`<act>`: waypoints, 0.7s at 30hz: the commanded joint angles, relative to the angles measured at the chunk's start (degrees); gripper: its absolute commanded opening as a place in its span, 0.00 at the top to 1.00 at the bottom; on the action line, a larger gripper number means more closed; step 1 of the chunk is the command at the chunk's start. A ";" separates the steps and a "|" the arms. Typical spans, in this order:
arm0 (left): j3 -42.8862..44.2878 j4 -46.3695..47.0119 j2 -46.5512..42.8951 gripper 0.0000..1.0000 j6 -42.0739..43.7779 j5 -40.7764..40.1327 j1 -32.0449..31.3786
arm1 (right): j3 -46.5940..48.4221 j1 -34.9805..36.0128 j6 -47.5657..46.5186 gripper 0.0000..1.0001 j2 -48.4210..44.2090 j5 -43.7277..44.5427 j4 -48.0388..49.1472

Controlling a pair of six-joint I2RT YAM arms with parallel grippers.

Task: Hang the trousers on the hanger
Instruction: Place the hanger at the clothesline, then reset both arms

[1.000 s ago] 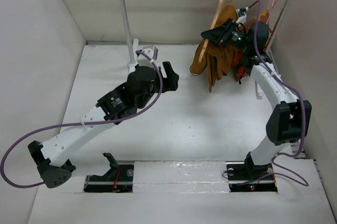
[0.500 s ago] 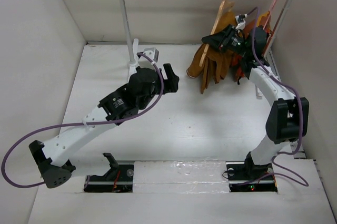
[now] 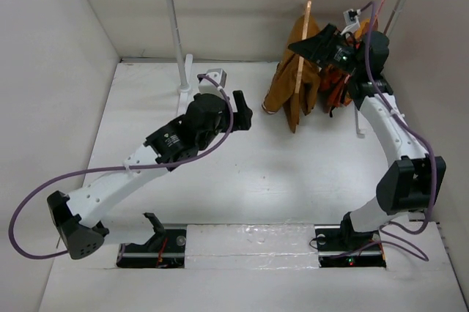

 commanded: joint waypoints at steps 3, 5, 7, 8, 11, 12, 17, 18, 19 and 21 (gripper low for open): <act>7.08 -0.63 4.45 0.25 -1.57 15.00 12.32 | 9.62 -2.70 -11.20 0.00 -7.06 2.79 -7.17; 8.49 -1.07 6.73 0.27 -3.42 24.47 19.33 | 12.52 -3.23 -16.38 0.00 -8.74 4.72 -11.74; 8.76 -0.29 6.57 0.27 -3.43 25.58 21.04 | 12.62 -3.24 -21.99 0.00 -12.32 7.53 -18.41; 8.59 -0.11 5.17 0.26 -2.38 23.75 21.05 | 11.92 -3.24 -24.02 0.00 -13.83 8.24 -19.92; 7.62 -0.63 2.71 0.24 -0.80 20.14 21.05 | 7.28 -4.29 -29.48 0.00 -20.33 10.87 -26.78; 7.36 -1.07 2.18 0.24 -0.70 19.52 21.05 | 5.52 -4.29 -30.71 0.00 -22.18 13.06 -29.67; 2.18 -2.57 -3.87 0.24 -1.14 17.15 21.05 | -7.75 -4.29 -37.66 0.00 -38.40 19.22 -36.72; 1.04 -2.65 -5.02 0.24 -1.32 16.71 21.05 | -12.65 -4.29 -38.02 0.00 -40.89 20.71 -38.73; -1.06 -3.26 -6.17 0.24 -1.32 16.36 21.05 | -14.96 -4.29 -38.54 0.00 -43.52 21.51 -40.05; -3.18 -4.84 -8.72 0.24 -1.67 14.16 21.05 | -22.14 -4.29 -38.55 0.00 -51.76 24.40 -44.95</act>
